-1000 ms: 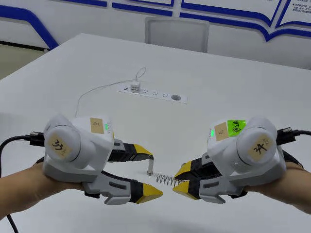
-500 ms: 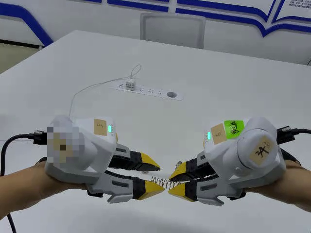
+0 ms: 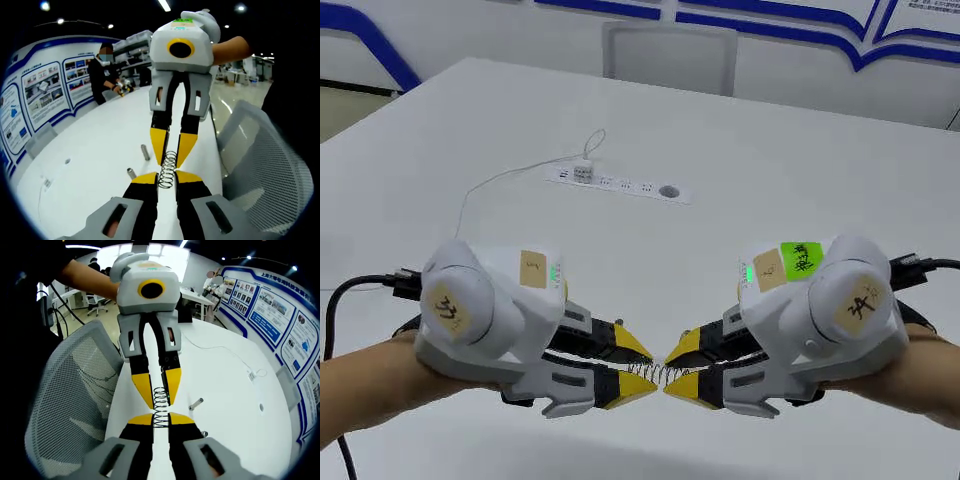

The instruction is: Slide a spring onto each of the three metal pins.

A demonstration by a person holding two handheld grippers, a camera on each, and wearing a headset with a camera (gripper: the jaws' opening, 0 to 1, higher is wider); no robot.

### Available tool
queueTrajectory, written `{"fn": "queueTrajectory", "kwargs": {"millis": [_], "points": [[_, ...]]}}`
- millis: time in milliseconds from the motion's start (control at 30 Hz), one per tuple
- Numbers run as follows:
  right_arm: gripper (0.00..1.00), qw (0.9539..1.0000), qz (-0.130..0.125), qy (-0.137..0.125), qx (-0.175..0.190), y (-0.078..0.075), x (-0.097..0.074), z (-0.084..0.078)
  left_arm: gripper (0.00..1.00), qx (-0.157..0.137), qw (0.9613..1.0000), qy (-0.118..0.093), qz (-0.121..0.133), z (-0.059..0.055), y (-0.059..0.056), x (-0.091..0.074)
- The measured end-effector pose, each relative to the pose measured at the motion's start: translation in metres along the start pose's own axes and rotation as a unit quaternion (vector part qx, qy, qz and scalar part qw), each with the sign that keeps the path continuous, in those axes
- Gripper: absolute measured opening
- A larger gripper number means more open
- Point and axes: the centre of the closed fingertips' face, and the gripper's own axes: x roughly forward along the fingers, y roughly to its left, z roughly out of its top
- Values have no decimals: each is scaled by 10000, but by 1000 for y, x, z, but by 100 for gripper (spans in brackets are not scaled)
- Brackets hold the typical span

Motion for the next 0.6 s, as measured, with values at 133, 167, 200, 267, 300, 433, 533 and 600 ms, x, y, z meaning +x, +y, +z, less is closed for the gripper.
{"fn": "queueTrajectory", "kwargs": {"millis": [133, 167, 200, 267, 300, 433, 533, 600], "points": [[11, 9999, 1, -10, -125, 2, -1, 0, 10, 96, 9999, 40, -90, -1, -4, -1], [11, 9999, 7, -32, -123, 3, 0, 0, 10, 108, 9999, 41, -95, -1, -4, -1], [11, 9998, -14, -53, -164, 2, -1, 1, 10, 132, 9999, 38, -84, -1, -4, -2], [12, 9998, -3, -85, -186, 3, -1, 1, 10, 136, 9998, 27, -107, -1, -5, -2], [12, 9998, 10, -90, -159, 3, -1, 1, 10, 129, 9998, 25, -122, -1, -5, -2], [13, 9999, -9, -104, -38, 1, -2, 0, 10, 150, 9998, 18, -120, -1, -5, -3], [16, 10000, -51, -29, -8, -2, -2, -6, 10, 139, 9998, -7, -124, -1, -4, -4], [16, 9999, -49, -46, 79, -2, -2, -8, 10, 150, 9998, -3, -132, -1, -4, -5]]}}
